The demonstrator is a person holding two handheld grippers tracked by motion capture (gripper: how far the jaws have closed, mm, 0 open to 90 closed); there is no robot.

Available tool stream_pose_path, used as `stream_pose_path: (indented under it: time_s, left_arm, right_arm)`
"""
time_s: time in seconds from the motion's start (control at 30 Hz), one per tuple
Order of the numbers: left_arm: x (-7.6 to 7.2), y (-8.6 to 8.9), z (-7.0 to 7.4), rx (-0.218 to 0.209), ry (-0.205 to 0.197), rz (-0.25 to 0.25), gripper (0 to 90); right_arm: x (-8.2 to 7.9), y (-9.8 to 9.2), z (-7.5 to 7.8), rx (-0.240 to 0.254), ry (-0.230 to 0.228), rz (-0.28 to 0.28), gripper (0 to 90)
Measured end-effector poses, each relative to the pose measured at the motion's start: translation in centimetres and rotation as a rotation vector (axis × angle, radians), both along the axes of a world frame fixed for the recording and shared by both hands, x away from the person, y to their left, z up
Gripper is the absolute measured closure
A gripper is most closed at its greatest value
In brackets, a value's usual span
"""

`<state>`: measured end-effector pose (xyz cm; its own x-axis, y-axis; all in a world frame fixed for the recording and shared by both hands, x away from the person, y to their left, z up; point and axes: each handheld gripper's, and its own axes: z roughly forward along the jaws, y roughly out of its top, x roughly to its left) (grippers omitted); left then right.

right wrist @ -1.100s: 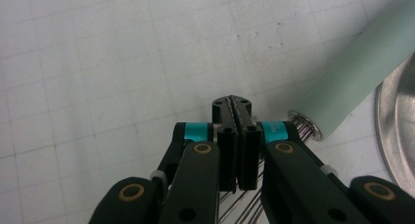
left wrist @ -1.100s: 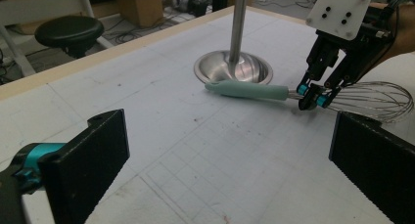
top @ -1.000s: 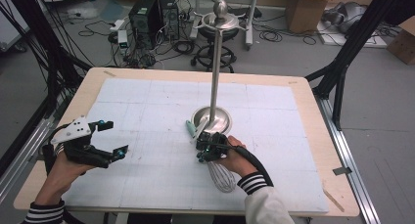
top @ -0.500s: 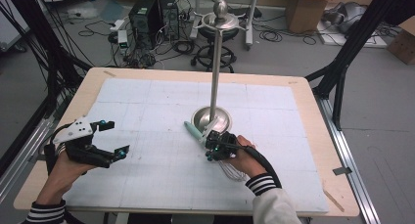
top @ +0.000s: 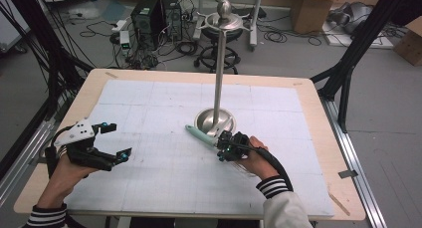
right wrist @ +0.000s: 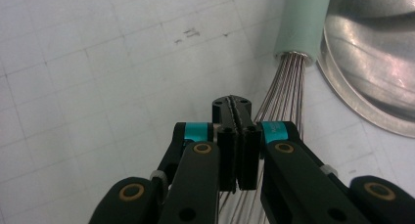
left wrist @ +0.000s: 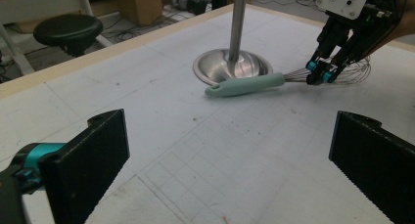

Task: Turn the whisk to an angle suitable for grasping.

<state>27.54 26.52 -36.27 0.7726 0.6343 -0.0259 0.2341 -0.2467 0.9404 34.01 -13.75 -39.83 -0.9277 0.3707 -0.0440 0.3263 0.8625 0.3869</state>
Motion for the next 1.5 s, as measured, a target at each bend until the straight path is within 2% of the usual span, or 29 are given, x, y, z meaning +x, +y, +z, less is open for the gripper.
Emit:
stream_pose_path:
  time_s: [0.43,0.57,0.9,1.03,1.3,1.5]
  left_arm:
    - [0.0,-0.1,0.0,-0.002,0.002,0.003,1.7]
    - [0.0,-0.1,0.0,0.001,0.002,0.002,1.7]
    - [0.0,0.0,0.0,-0.003,0.001,0.0,1.7]
    - [0.0,-0.1,0.0,-0.003,0.002,0.0,1.7]
    - [0.0,-0.1,0.0,-0.001,-0.001,-0.005,1.7]
    - [0.0,0.0,0.0,-0.005,-0.001,-0.006,1.7]
  right_arm:
    - [-0.1,-0.1,0.2,-0.001,0.007,-0.007,89.6]
    - [0.0,0.1,0.4,0.005,-0.003,0.009,89.6]
    - [0.1,1.0,1.4,0.035,-0.008,0.005,86.5]
    - [0.4,1.4,1.7,0.044,-0.018,0.009,79.3]
    - [1.0,2.3,2.1,0.06,-0.051,-0.054,45.2]
    - [1.4,2.6,2.0,0.045,-0.072,-0.077,36.3]
